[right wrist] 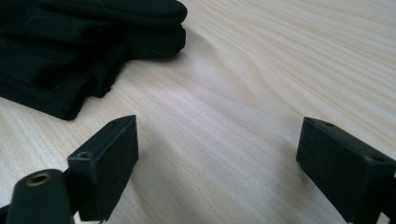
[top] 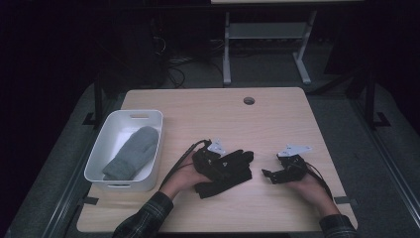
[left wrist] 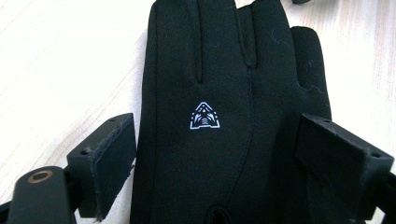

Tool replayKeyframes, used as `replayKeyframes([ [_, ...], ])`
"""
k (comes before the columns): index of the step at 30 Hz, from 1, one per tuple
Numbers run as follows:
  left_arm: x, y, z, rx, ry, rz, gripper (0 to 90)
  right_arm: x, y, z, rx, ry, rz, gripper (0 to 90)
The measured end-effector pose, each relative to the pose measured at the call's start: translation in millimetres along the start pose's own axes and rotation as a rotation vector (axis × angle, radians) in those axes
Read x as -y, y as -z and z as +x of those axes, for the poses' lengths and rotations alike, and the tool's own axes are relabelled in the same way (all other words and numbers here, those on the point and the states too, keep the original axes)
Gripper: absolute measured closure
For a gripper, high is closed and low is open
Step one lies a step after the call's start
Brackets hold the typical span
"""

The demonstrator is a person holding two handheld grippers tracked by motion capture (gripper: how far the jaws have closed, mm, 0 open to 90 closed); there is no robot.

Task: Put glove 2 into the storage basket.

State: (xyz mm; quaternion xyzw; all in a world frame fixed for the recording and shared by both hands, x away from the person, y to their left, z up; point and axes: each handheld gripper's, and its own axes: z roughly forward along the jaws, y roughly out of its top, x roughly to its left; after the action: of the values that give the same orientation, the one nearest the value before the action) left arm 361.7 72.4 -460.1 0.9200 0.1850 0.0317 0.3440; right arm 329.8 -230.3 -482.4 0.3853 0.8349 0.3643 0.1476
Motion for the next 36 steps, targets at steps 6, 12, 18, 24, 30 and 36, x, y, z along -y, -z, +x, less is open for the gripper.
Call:
replayKeyframes([
  [6, 1.1, -1.1, 0.0, -0.001, -0.007, -0.007, 12.1, 0.0, 0.0, 0.0, 0.000, 0.000, 0.000, 12.6],
  [12, 2.9, -1.9, 2.2, 0.034, 0.008, -0.006, 15.5, 0.0, -0.1, 0.2, 0.001, -0.001, 0.000, 12.6],
  [18, 3.7, -1.1, 2.5, 0.090, 0.009, -0.007, 26.8, -0.1, -0.2, 0.2, 0.001, -0.001, 0.000, 12.7],
  [24, 3.7, 0.6, 0.1, 0.164, -0.004, -0.007, 50.5, -0.2, -0.2, 0.3, 0.001, -0.001, 0.001, 12.6],
  [30, 1.9, 2.0, -2.4, 0.180, -0.005, 0.004, 66.8, -0.3, -0.3, 0.5, 0.001, -0.003, 0.001, 12.6],
  [36, -5.8, 7.1, -10.1, 0.161, 0.015, 0.035, 69.6, -0.4, -0.3, 0.6, 0.001, -0.004, 0.002, 12.6],
])
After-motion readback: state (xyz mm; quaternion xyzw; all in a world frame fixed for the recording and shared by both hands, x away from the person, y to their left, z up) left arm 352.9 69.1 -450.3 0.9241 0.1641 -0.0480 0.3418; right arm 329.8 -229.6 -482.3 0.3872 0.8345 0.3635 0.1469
